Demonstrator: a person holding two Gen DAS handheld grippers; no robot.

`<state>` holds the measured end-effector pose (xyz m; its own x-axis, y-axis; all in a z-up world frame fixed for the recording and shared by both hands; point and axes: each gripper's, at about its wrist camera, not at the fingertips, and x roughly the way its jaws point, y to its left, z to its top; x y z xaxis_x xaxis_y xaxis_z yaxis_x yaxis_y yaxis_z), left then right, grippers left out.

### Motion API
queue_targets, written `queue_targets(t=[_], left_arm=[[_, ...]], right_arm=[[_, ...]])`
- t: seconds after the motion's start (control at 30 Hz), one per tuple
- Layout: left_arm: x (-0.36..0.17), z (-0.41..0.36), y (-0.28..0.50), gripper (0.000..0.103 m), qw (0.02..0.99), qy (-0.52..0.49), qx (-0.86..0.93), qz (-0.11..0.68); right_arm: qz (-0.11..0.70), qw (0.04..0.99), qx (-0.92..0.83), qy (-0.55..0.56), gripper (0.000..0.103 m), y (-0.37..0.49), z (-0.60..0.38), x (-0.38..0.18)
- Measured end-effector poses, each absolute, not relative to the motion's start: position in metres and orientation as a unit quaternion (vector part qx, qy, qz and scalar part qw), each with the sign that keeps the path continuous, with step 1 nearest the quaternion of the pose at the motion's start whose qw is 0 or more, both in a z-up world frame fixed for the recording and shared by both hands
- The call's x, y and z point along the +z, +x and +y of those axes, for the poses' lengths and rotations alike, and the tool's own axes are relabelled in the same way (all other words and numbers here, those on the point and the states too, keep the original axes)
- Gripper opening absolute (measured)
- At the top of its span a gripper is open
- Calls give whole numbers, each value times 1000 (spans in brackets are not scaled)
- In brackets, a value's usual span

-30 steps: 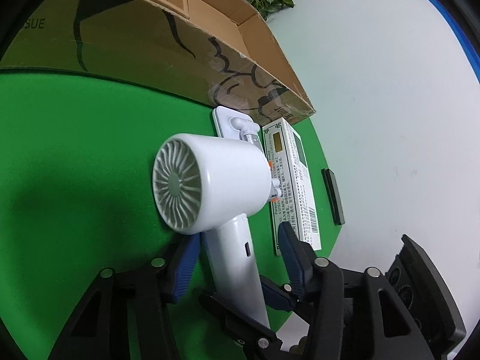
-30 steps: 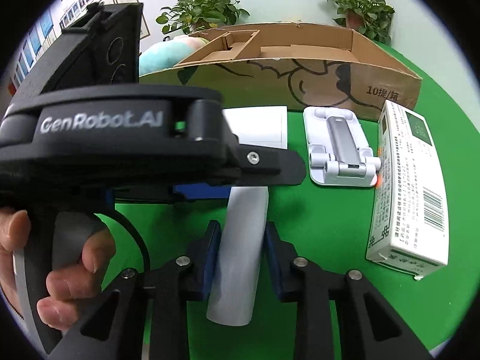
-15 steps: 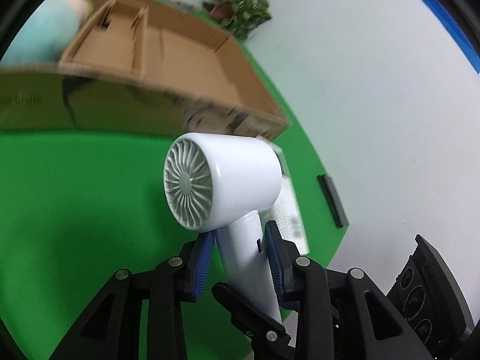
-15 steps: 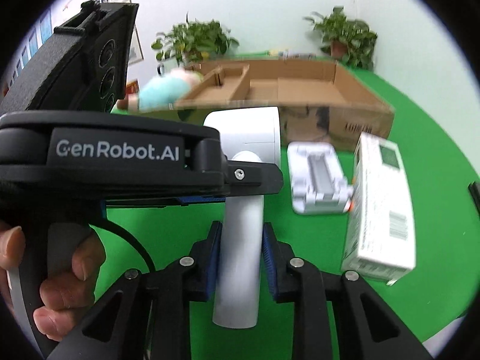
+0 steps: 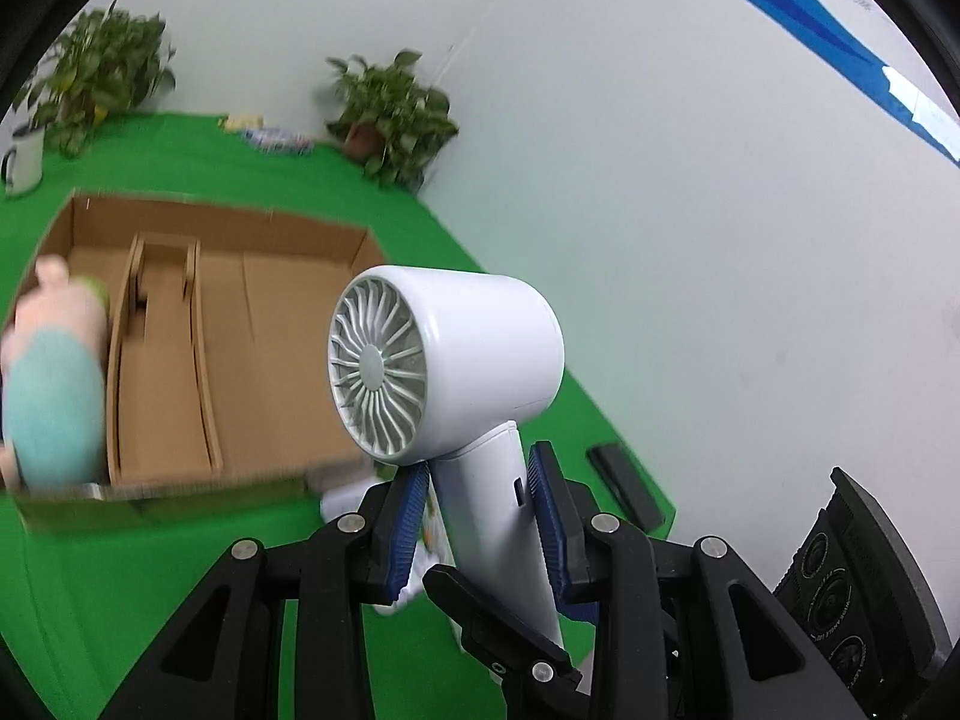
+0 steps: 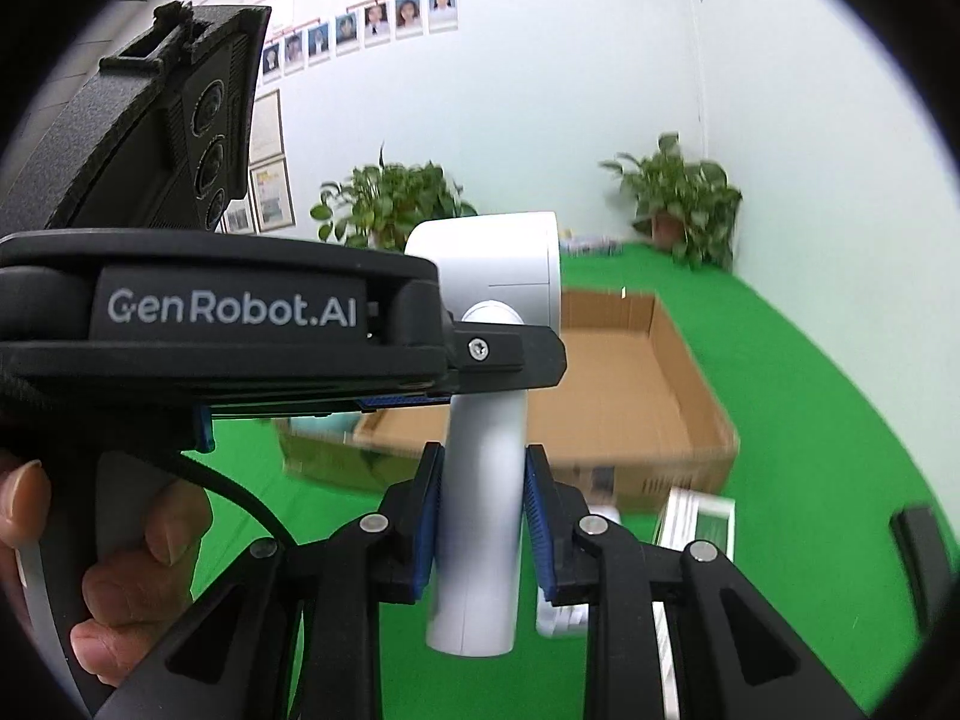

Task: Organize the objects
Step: 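Lift the hair dryer and carry it over the cardboard box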

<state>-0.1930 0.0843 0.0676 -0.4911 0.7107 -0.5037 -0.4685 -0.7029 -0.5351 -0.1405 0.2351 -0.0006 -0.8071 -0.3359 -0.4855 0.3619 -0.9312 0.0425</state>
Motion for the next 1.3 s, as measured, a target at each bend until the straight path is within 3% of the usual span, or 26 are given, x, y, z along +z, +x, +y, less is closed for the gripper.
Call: queue_targets(t=[0.23,0.47,1.3], left_arm=[[116,85,-231,31,344,-354,854,-168],[123,83,-269,31,338,-369,848,-175],[-51,75,-390,31,255,-515,796,-188]], right_arm=[[31,190,-951,242,25,-187,231,37],[32,194,-945,263,25,-233,228,45],[-52,224,-878,421,25,-315,216,-65]])
